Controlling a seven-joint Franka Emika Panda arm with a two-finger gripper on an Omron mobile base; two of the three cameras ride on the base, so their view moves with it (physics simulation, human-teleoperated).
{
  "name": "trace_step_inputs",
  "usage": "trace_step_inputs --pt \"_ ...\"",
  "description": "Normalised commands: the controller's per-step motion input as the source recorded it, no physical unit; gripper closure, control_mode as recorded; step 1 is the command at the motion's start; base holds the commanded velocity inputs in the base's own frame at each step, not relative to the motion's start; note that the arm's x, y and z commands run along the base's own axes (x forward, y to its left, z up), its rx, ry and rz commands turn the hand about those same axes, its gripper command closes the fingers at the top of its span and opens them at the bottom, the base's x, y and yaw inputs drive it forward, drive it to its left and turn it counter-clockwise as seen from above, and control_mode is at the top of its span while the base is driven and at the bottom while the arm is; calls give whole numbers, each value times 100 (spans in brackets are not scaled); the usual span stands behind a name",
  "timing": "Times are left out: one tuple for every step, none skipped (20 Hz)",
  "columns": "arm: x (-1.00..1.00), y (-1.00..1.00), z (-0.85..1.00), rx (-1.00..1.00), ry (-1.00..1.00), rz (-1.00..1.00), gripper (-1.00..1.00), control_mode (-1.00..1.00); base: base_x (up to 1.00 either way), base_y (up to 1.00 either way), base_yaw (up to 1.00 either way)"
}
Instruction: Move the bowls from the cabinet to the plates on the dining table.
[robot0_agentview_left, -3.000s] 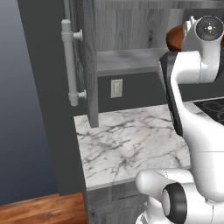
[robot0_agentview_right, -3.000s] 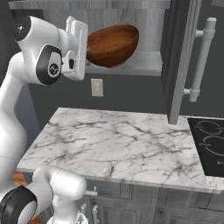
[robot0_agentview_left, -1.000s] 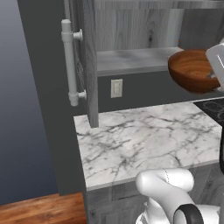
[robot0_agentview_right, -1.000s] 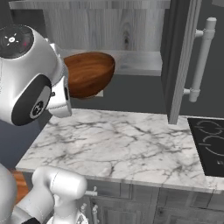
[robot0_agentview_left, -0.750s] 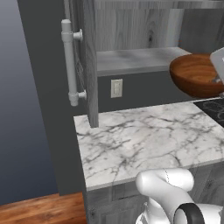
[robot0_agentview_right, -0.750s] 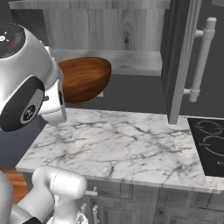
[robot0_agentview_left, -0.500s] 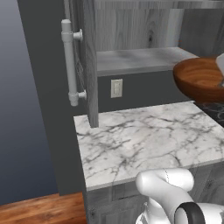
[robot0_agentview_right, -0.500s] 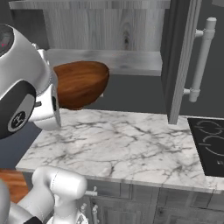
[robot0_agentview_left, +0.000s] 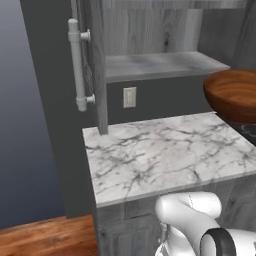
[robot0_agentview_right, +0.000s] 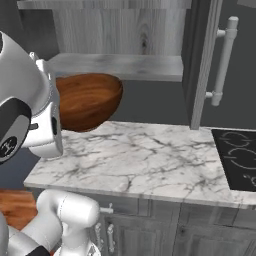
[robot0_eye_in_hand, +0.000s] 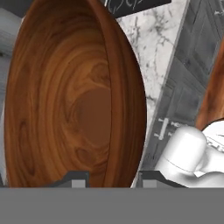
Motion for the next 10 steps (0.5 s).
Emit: trace_step_inputs --pt "0 0 0 0 0 0 100 100 -61 1 -4" --pt "0 0 0 0 0 0 100 100 -62 0 -3" --pt "0 0 0 0 0 0 100 100 -62 0 -3" --pt "0 0 0 0 0 0 100 100 -62 4 -4" --pt "0 0 0 0 0 0 100 100 -62 6 -4" --pt "0 0 0 0 0 0 100 100 -62 8 -3" --pt "0 0 0 0 0 0 100 100 -62 8 -3" --pt "0 0 0 0 0 0 100 100 -62 9 -2" --pt "0 0 0 0 0 0 100 100 -62 10 0" --pt "0 0 0 0 0 0 100 100 -62 12 0"
